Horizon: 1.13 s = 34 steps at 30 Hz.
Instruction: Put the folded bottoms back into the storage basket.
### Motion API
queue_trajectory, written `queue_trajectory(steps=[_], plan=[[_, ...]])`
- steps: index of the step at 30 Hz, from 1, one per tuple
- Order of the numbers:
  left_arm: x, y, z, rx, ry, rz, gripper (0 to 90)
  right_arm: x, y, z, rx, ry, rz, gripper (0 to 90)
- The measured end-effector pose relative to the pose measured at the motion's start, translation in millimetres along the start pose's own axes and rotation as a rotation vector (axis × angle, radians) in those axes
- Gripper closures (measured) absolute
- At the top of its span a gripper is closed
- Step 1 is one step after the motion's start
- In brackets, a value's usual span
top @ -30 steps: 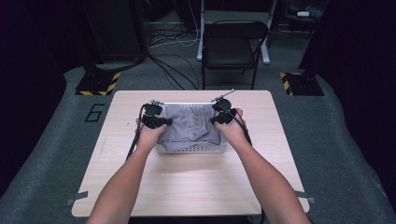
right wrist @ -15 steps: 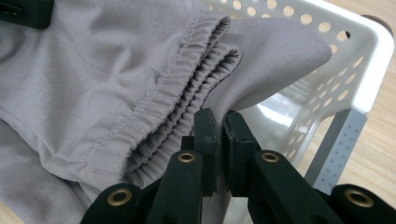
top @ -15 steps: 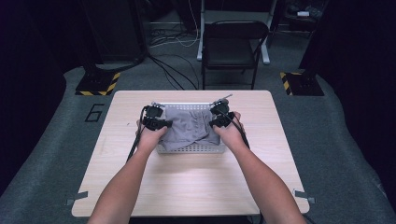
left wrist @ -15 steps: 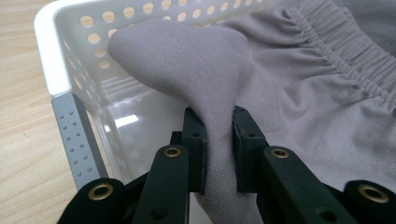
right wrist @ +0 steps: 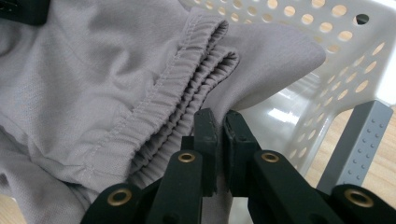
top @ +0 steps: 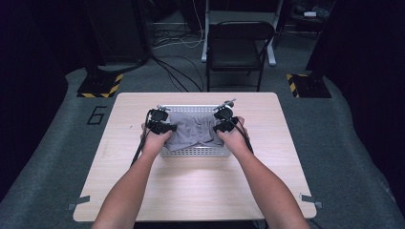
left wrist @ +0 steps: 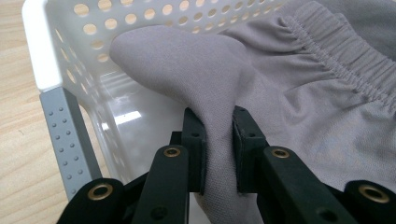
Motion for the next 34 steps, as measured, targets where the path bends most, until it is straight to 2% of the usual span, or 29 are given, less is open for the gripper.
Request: queue_trajectory(steps=[6, 7, 8, 9, 11, 12, 13, 14, 15, 21, 23, 24, 27, 29, 30, 32, 34], plan=[[-0.9, 2.2, 0.5, -0.011, -0.009, 0.001, 75.4, 0.1, -2.7, 0.6, 0.011, 0.001, 0.004, 85.3], [-0.7, 2.2, 0.9, -0.012, -0.006, -0.003, 73.8, 0.2, -2.6, 0.9, 0.009, 0.002, 0.004, 85.1], [-0.1, 2.2, 1.4, -0.016, -0.002, -0.007, 67.8, 0.4, -2.7, 1.8, 0.008, 0.003, 0.005, 84.1], [0.2, 3.4, 2.0, -0.025, 0.0, -0.001, 67.8, 0.4, -2.7, 1.8, 0.008, 0.003, 0.005, 84.1], [0.9, 3.8, 1.2, -0.029, 0.001, -0.02, 60.3, 0.8, -4.0, 2.1, 0.02, 0.003, 0.002, 77.7], [0.9, 5.3, 0.3, -0.028, -0.001, -0.014, 54.9, 0.6, -5.3, 1.9, 0.025, -0.011, 0.018, 69.3], [1.1, 6.4, -0.7, -0.033, 0.001, -0.017, 54.9, 0.6, -5.3, 1.9, 0.025, -0.011, 0.018, 69.3], [0.7, 7.7, -1.8, -0.03, -0.001, -0.019, 51.8, 0.6, -6.2, 1.2, 0.024, -0.013, 0.023, 65.2], [0.8, 7.8, -4.1, -0.027, -0.001, -0.034, 51.1, 0.7, -6.8, 0.3, 0.022, -0.016, 0.025, 63.0], [1.6, 11.3, -15.4, -0.018, -0.019, 0.001, 49.5, 1.0, -4.7, -7.8, 0.007, -0.045, 0.028, 58.7], [1.4, 10.3, -20.1, -0.01, -0.029, -0.007, 49.2, 2.0, -3.0, -10.6, 0.005, -0.048, 0.016, 57.3], [1.6, 10.1, -22.7, -0.003, -0.029, 0.006, 48.7, 3.2, -1.3, -12.2, 0.003, -0.046, 0.012, 56.5], [3.6, 6.3, -30.0, 0.01, -0.03, 0.005, 47.4, 6.7, 3.1, -16.2, -0.004, -0.044, -0.005, 54.3], [6.2, 4.7, -35.7, 0.022, -0.053, 0.009, 46.9, 8.4, 6.2, -20.0, -0.001, -0.048, -0.015, 51.9], [10.8, 4.0, -40.3, 0.042, -0.045, 0.004, 46.2, 8.4, 10.6, -24.2, -0.017, -0.06, -0.026, 50.1], [12.8, 4.2, -42.1, 0.043, -0.039, -0.008, 45.6, 8.3, 12.4, -26.7, -0.016, -0.064, -0.037, 49.5], [15.4, 6.2, -45.4, 0.046, -0.034, 0.008, 44.3, 8.0, 16.8, -32.3, -0.024, -0.073, -0.051, 49.0]])
Point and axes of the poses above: each handheld gripper's, and its own axes: z roughly forward along the jaws, x roughly out of its underside, y roughly to its left, the point moved 7 cm from there along z, roughly forward along the jaws, and after that the axes turned 15 degrees about -x, right-handed, at the moved point
